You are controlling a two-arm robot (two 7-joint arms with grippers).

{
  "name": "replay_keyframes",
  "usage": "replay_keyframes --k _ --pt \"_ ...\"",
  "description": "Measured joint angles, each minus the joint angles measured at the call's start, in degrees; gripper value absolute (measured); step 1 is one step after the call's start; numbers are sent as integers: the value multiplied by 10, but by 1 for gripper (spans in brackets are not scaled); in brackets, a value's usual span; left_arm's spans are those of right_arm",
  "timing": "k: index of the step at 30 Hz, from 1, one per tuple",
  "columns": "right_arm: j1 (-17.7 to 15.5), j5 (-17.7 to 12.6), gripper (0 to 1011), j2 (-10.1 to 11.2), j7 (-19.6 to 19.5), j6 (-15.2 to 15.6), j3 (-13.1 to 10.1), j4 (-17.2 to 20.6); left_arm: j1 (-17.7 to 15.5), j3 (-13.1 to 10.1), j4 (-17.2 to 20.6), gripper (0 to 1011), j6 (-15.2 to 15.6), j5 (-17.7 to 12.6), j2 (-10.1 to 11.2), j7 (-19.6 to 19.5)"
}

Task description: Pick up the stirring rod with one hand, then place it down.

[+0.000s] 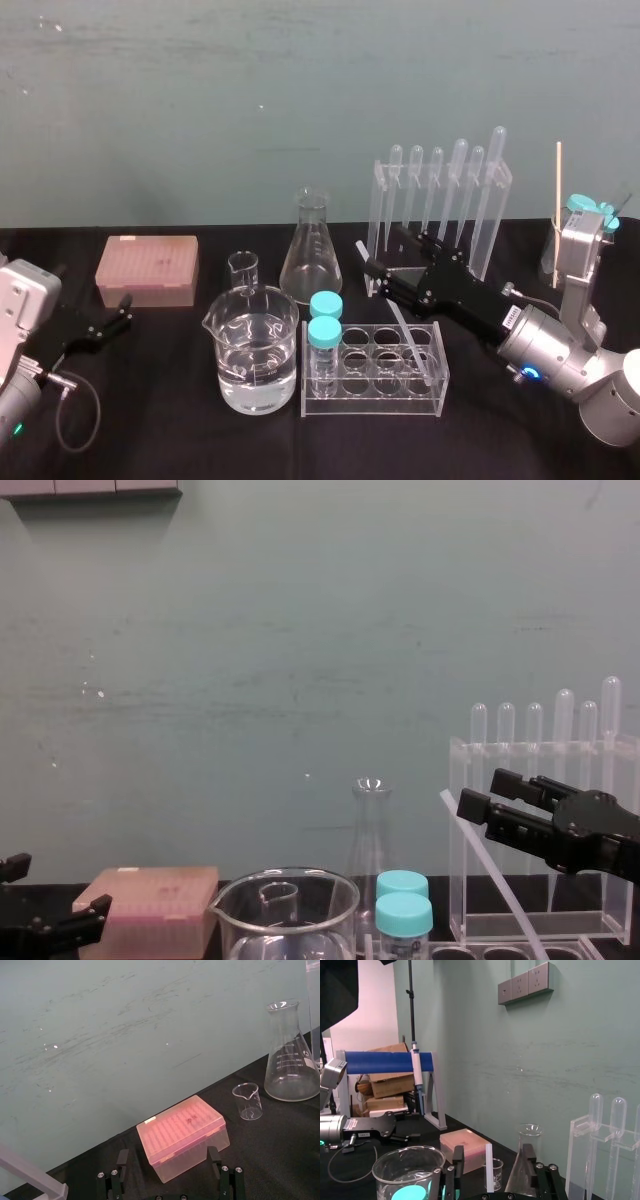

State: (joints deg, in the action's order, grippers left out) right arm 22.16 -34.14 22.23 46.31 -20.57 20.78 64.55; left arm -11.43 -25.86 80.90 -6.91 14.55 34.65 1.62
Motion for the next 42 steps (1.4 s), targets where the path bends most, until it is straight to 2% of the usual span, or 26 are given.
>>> replay_keyframes --k 4,5,8,10,12,15,17,18,19,22,25,27,28,29,33,36,42 --pt "0 0 836 0 0 0 0 0 0 0 0 1000 0 0 0 0" --pt "0 0 890 0 0 0 0 0 0 0 0 1000 0 0 0 0" --pt "0 0 934 0 0 -1 0 0 0 0 0 1000 0 0 0 0" --pt "1 0 996 -1 2 -16 -2 3 0 0 0 1000 0 0 0 0" --pt "1 -1 1003 -3 1 -27 -7 9 0 0 0 1000 0 0 0 0" --pt "-4 6 1003 -5 -26 -53 -24 34 0 0 0 1000 0 0 0 0" --pt "-9 16 1003 -4 -47 -59 -34 48 0 0 0 1000 0 0 0 0" --pt "-16 30 1003 -2 -74 -60 -44 62 0 0 0 1000 0 0 0 0" --pt "-16 30 1003 -2 -74 -60 -44 62 0 0 0 1000 0 0 0 0" --pt "-43 63 1003 10 -146 -38 -71 95 0 0 0 1000 0 0 0 0" --pt "-63 80 1003 19 -181 -12 -85 112 0 0 0 1000 0 0 0 0" --pt "-89 96 1003 32 -211 30 -94 130 0 0 0 1000 0 0 0 0" --pt "-89 96 1003 32 -211 30 -94 130 0 0 0 1000 0 0 0 0" --pt "-102 102 1003 39 -221 55 -96 137 0 0 0 1000 0 0 0 0" --pt "-126 113 1003 49 -235 113 -99 149 0 0 0 1000 0 0 0 0" --pt "-130 117 1003 48 -240 128 -101 150 0 0 0 1000 0 0 0 0" --pt "-130 117 1003 48 -240 128 -101 151 0 0 0 1000 0 0 0 0"
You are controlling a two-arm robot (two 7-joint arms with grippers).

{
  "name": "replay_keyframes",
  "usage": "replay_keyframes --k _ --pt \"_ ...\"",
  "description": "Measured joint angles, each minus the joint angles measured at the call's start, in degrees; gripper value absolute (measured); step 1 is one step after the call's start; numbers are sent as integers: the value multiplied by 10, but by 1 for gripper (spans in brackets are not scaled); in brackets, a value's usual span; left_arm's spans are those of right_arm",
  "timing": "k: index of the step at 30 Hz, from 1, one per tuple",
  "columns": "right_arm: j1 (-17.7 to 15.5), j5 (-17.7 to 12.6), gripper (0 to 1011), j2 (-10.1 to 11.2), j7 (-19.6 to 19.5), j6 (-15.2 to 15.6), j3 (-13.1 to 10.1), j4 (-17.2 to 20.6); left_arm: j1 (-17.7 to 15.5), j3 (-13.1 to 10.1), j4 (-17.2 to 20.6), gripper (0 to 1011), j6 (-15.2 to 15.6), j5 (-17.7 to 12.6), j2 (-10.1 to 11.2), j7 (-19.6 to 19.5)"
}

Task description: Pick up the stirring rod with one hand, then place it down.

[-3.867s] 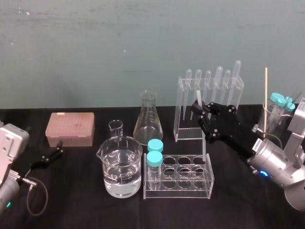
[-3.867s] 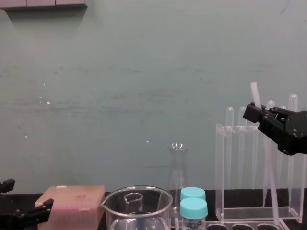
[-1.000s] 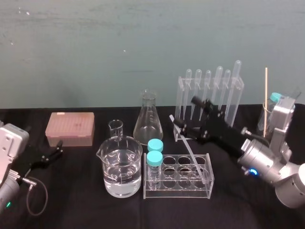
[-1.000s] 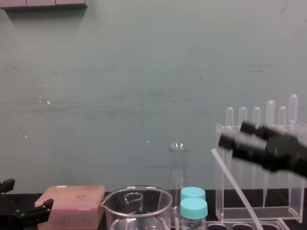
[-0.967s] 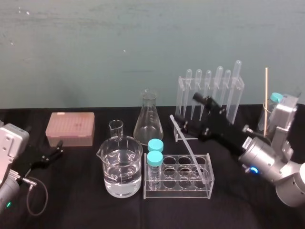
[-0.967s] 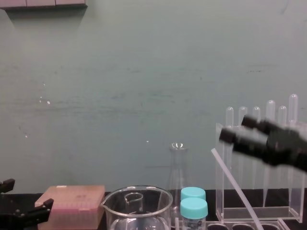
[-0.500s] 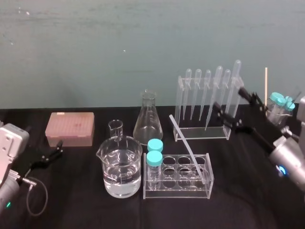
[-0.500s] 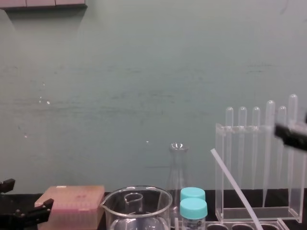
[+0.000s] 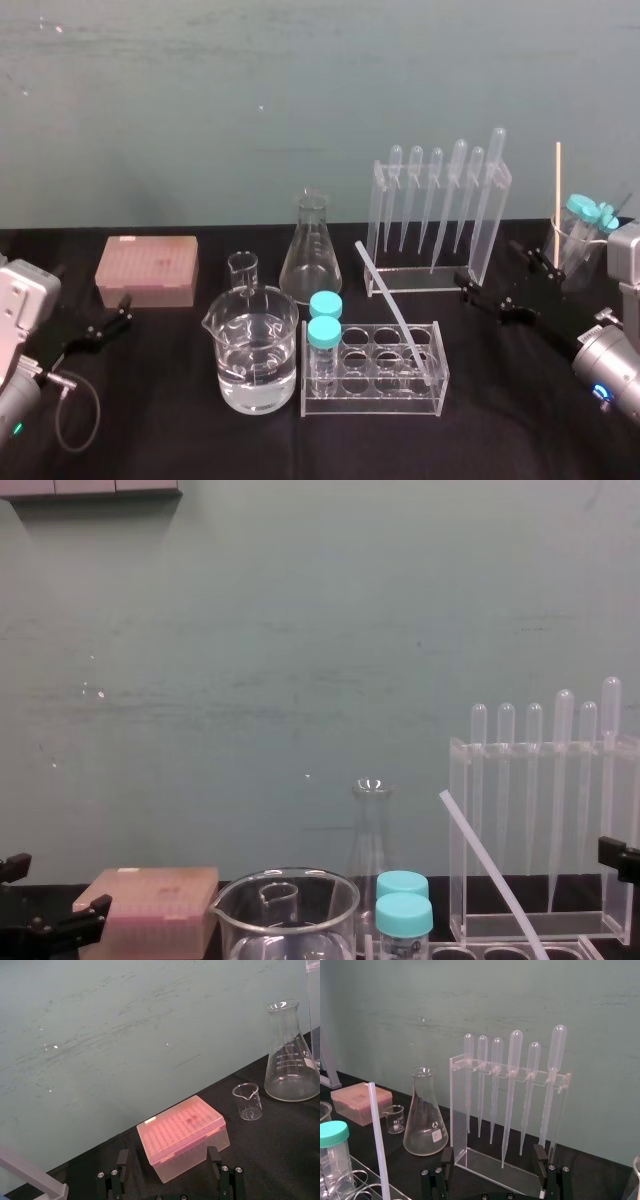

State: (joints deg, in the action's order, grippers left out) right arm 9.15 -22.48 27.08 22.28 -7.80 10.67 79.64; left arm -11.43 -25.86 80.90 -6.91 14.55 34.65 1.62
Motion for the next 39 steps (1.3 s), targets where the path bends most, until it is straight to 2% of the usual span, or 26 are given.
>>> replay_keyframes --k 39 --pt "1 -1 1003 1 0 -6 0 1 0 0 0 1000 0 0 0 0"
